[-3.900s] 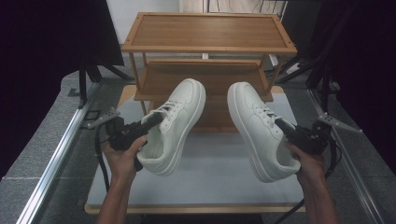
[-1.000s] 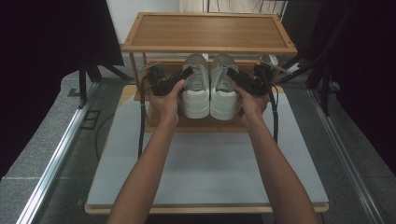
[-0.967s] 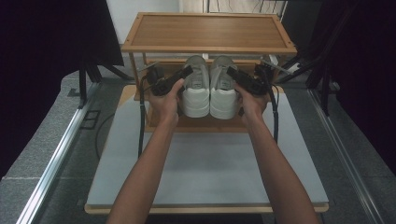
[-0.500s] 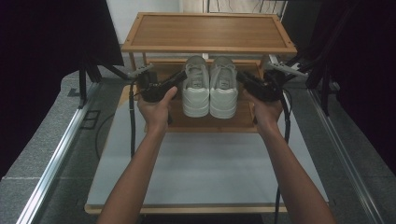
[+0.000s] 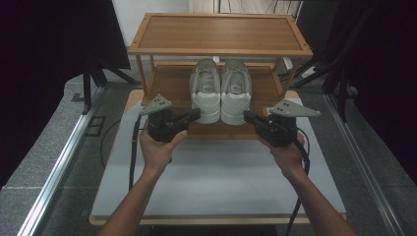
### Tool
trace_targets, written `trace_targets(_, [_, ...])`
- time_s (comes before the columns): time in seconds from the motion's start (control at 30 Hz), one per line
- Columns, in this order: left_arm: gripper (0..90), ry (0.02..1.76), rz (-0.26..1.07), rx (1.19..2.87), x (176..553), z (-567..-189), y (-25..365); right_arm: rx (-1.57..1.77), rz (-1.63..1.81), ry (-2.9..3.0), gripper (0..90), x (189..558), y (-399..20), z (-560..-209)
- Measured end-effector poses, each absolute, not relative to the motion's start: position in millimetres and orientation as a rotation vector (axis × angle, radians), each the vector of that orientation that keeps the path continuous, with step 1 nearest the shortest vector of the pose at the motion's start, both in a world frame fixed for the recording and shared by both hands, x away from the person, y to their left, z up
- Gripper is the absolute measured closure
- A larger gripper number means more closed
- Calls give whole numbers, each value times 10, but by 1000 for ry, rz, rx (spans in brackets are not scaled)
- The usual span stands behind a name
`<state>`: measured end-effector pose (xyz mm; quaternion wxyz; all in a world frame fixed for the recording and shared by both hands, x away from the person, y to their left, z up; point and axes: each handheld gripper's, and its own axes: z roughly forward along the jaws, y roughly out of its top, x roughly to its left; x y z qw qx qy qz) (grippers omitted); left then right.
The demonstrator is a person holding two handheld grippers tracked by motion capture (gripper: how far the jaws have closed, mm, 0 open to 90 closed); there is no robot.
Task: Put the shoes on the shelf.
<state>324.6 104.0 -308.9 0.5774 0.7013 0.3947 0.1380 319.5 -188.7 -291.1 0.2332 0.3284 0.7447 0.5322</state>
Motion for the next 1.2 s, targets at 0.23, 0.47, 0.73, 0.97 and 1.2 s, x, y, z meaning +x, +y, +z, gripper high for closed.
trace_targets(0.23, [900,931,364,1660,3333,-3151,910,904,1428,2048,894,3354,-1766,-3022])
trace_targets(0.47, [900,944,401,1683,3363,-3148,890,818,1349,2030,894,3337,-1720,-3015])
trace_targets(0.73, [900,944,407,1667,3403,-3146,875,819,1350,2024,895,3354,-1723,-3012])
trace_targets(0.97, [900,957,402,1652,3444,-3151,883,797,1349,2022,895,3398,-1710,-3025])
trace_targets(1.2, [900,953,392,1642,3463,-3150,886,808,1378,1996,895,3429,-1720,-3028])
